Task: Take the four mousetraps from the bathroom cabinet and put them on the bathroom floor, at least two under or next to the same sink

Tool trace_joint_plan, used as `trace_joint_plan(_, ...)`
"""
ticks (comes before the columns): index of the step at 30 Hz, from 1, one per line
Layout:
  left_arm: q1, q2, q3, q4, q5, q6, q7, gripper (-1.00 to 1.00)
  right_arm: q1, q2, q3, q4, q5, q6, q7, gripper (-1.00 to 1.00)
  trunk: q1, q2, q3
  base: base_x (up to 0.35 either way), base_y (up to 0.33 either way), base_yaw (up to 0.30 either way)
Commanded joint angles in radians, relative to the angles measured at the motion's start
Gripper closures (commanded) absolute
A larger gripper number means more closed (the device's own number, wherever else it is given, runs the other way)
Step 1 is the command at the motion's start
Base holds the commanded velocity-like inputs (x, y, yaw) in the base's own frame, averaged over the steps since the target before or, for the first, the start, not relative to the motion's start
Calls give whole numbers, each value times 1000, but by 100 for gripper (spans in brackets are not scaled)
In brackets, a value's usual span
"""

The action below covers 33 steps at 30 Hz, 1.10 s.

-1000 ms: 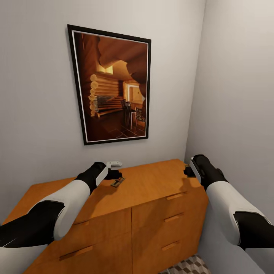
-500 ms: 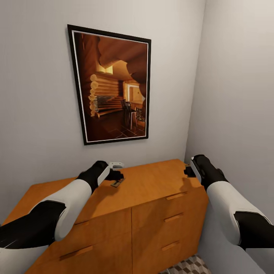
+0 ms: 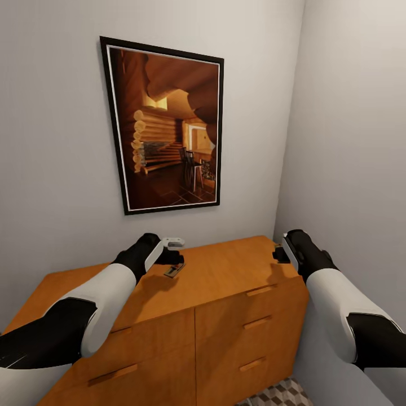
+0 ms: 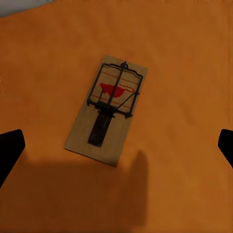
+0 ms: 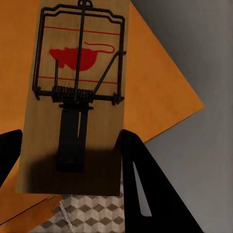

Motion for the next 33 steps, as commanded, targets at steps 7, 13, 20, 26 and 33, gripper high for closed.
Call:
trace_joint_plan(7, 0, 2, -10, -5, 7, 4, 3, -100, -1, 1, -4, -1, 7, -1, 3, 100, 0, -1, -1, 0, 0, -4)
trace_joint_plan(13, -1, 2, -10, -8, 5, 3, 3, -100, -1, 2, -4, 1, 7, -15, -5, 100, 0, -1, -1, 0, 0, -144)
trace_joint_plan(20, 0, 3, -10, -10, -20, 2, 3, -100, -1, 2, -4, 10, 7, -28, -6, 100, 0, -1, -1, 0, 0, -74)
trace_joint_plan(26, -1, 3, -10, -11, -49, 2, 2, -100, -1, 2, -4, 42, 8, -59, -7, 100, 0, -1, -1, 0, 0, -11)
trace_joint_plan(33, -1, 3, -10, -11, -59, 2, 4, -100, -1, 2, -4, 55, 9, -77, -6, 100, 0, -1, -1, 0, 0, -2)
